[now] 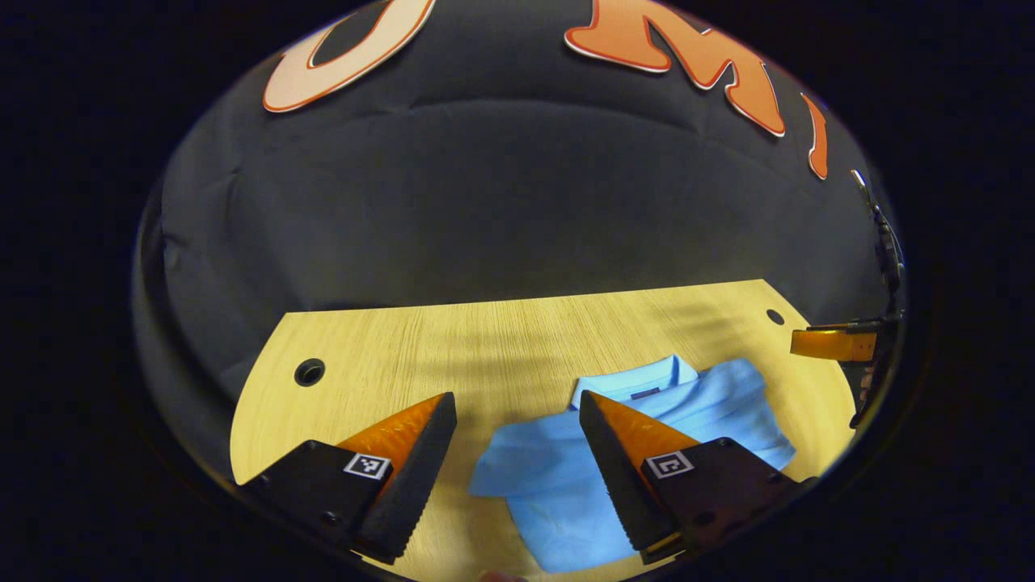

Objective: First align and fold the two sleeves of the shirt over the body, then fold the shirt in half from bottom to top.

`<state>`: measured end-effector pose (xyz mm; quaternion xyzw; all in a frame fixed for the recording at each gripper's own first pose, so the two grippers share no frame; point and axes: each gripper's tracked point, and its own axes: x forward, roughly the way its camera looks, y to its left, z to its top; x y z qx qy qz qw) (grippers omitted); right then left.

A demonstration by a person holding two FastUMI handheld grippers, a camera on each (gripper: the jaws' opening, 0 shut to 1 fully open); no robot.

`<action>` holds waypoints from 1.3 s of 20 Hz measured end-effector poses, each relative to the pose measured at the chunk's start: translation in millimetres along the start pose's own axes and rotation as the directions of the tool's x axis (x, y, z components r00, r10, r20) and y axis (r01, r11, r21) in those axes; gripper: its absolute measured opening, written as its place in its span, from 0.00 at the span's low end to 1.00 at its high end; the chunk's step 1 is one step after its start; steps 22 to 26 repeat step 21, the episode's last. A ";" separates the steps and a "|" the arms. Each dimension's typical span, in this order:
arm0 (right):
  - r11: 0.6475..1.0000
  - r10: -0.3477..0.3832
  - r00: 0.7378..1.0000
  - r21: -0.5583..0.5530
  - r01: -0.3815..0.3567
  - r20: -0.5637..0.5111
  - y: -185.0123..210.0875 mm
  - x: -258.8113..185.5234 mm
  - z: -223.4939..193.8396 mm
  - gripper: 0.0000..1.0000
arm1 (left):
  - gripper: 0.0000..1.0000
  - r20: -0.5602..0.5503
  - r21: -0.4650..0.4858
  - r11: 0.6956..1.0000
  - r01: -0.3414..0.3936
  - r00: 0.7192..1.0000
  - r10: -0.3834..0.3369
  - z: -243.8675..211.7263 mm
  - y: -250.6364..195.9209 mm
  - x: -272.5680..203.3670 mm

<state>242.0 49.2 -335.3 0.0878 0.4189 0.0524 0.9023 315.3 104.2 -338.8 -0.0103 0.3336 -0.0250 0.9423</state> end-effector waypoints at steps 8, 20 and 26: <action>0.999 0.049 0.994 -0.025 -0.046 0.098 5.4 -93.2 5.1 0.97 | 0.99 0.155 0.046 0.999 -0.006 0.988 -0.001 33.9 -34.4 -102.9; 0.993 0.077 0.962 -0.107 -0.051 0.263 -4.1 -219.9 -26.9 0.98 | 0.98 0.335 0.086 0.992 -0.091 0.940 0.057 23.7 -68.2 -236.9; 0.993 0.074 0.958 -0.111 -0.045 0.277 -6.0 -230.2 -29.3 0.98 | 0.98 0.349 0.083 0.991 -0.107 0.934 0.071 19.5 -68.9 -249.6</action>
